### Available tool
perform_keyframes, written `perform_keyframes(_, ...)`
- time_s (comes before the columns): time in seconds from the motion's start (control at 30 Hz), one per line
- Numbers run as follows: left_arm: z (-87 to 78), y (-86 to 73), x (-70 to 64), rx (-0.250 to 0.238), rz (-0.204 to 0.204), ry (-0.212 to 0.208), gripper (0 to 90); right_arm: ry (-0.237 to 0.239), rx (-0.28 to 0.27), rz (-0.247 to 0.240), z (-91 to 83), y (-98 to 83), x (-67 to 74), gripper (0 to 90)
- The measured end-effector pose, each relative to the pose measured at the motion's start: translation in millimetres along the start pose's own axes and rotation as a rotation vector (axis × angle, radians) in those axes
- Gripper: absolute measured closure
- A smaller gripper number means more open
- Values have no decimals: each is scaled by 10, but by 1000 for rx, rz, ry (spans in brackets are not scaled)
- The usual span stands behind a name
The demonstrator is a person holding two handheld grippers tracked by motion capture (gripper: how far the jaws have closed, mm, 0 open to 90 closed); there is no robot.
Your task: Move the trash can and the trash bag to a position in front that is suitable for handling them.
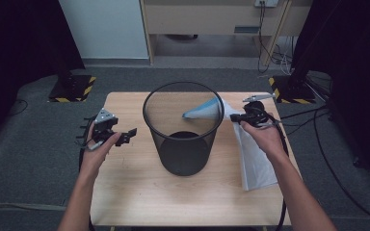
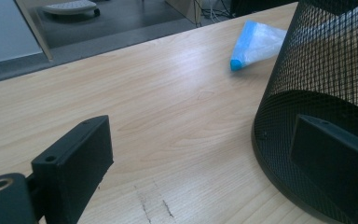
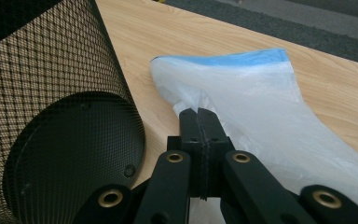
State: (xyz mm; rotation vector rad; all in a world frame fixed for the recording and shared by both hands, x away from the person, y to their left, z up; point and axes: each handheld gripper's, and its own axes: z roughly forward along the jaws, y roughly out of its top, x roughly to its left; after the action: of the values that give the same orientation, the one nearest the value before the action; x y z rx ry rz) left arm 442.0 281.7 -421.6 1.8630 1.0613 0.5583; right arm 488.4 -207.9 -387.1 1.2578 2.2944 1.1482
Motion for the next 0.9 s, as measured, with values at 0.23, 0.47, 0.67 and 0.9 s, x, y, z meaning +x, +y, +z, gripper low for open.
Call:
perform_keyframes(0.23, -81, 67, -4, -20, 5, 1, 48, 3, -17, -7, -37, 108, 24, 900)
perform_keyframes(0.47, -155, 161, -42, -25, 21, 20, 49, 6, -30, -13, -100, 220, 59, 900)
perform_keyframes(0.67, -226, 269, -46, -49, 26, 24, 48, 4, -42, -19, -133, 314, 61, 900)
perform_keyframes(0.9, -243, 336, -15, -58, 23, 23, 49, 14, -46, -22, -141, 410, 86, 900)
